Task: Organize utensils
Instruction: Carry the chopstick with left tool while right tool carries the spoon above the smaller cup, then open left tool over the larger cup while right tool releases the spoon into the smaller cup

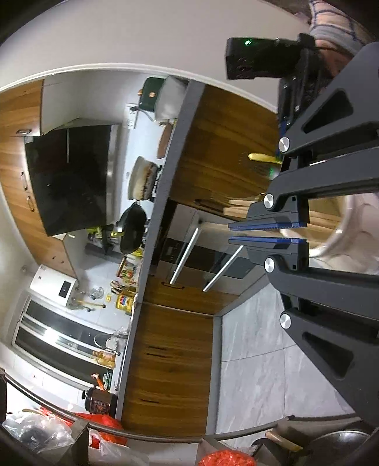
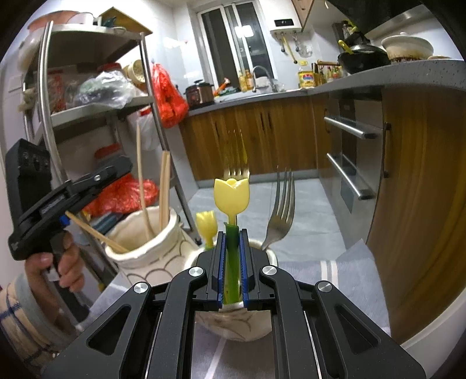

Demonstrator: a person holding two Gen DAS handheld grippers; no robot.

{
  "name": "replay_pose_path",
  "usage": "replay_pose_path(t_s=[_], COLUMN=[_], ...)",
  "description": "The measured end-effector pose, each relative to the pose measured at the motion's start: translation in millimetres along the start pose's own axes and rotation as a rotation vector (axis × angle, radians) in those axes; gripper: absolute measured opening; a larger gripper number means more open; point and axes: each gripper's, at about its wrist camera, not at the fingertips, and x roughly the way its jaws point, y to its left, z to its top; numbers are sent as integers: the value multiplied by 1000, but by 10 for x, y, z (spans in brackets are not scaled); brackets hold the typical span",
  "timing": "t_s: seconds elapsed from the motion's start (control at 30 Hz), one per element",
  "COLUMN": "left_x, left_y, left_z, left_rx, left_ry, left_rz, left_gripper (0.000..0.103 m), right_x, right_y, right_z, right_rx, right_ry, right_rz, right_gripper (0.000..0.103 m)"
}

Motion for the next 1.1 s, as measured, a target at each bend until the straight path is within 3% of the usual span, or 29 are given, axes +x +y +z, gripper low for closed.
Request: replay_pose_path(t_s=[0.3, 0.43, 0.8, 0.93, 0.97, 1.03, 1.1], left_x=[-133, -163, -388, -498, -527, -555, -583], left_y=[-6, -14, -130, -277, -330, -421, -523], left_z=[-79, -56, -78, -215, -261, -331, -406], left_rx=[36, 42, 39, 68, 75, 85, 103], left_ry=[48, 40, 67, 108, 118, 130, 139], left_rz=[24, 34, 89, 149, 165, 187, 214], left_gripper=[4, 4, 4, 4, 5, 10, 38], right_x=[162, 86, -357, -464, -484, -525, -568], right_y=[92, 122, 136, 99, 86, 61, 37], right_z=[-63, -58, -195, -281, -300, -329, -339], right_rx=[-27, -36, -71, -88, -90, -89, -88], right_ry=[86, 68, 17, 3, 2, -5, -19], right_rz=[2, 0, -49, -79, -85, -90, -94], right_gripper=[11, 26, 27, 38, 39, 57, 69])
